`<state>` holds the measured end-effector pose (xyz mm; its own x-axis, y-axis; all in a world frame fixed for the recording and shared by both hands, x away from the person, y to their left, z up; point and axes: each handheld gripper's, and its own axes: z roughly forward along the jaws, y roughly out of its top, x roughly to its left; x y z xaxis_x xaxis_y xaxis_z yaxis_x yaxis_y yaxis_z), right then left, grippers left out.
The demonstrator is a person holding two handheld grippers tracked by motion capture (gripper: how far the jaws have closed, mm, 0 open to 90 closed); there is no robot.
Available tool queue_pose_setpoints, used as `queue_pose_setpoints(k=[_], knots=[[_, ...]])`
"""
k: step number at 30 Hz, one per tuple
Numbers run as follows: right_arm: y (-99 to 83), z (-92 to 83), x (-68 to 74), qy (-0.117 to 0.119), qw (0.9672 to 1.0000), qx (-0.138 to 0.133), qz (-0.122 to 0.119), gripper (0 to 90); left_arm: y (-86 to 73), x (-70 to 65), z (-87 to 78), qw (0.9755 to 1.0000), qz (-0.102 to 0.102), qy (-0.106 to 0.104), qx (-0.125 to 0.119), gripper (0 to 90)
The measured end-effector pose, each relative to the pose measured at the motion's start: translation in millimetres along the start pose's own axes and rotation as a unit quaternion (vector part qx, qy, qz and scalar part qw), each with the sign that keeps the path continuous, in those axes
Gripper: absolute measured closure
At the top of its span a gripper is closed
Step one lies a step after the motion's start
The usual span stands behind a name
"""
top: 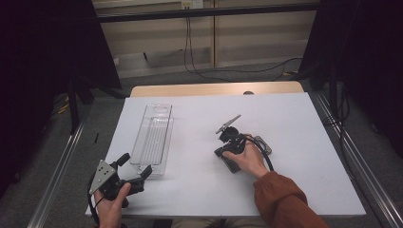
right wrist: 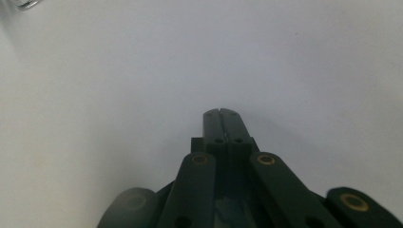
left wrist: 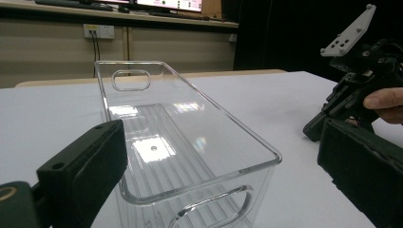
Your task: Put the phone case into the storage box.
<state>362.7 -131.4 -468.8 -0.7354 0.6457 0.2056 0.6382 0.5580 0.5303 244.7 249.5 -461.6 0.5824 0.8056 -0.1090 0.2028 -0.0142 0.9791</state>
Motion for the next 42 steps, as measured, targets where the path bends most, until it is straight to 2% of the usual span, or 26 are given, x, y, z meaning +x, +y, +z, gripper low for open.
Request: queue_pose_setpoints(k=[8,10,14,23,30,41,42], knots=[[-7.4,-3.6,1.1,0.004,1.0000,-0.004,0.001,90.0,-0.1,-0.2,0.0,1.0000,0.001,-0.002,0.001,2.8],[-9.4,-4.2,2.2,0.006,0.9999,-0.006,0.010,90.0,-0.1,-0.2,-0.2,1.0000,-0.001,0.002,0.000,2.8],[-11.6,-5.0,2.0,0.007,0.9999,-0.008,0.013,90.0,0.0,-0.2,-0.2,1.0000,0.000,0.000,0.000,2.8],[-18.8,-8.8,5.3,0.009,0.9999,-0.009,0.007,90.0,0.0,-0.3,0.0,1.0000,0.001,-0.003,0.002,2.8],[-22.0,-11.7,9.0,0.005,1.0000,-0.001,0.002,90.0,-0.1,-0.2,-0.2,1.0000,-0.003,0.003,-0.001,2.8],[-31.1,-18.3,13.5,0.006,0.9999,0.008,0.004,90.0,0.1,-0.4,-0.1,1.0000,0.001,-0.002,0.002,2.8],[-31.8,-19.1,13.1,0.006,0.9999,0.009,-0.002,90.0,0.1,-0.5,-0.1,1.0000,0.000,-0.002,0.001,2.8]])
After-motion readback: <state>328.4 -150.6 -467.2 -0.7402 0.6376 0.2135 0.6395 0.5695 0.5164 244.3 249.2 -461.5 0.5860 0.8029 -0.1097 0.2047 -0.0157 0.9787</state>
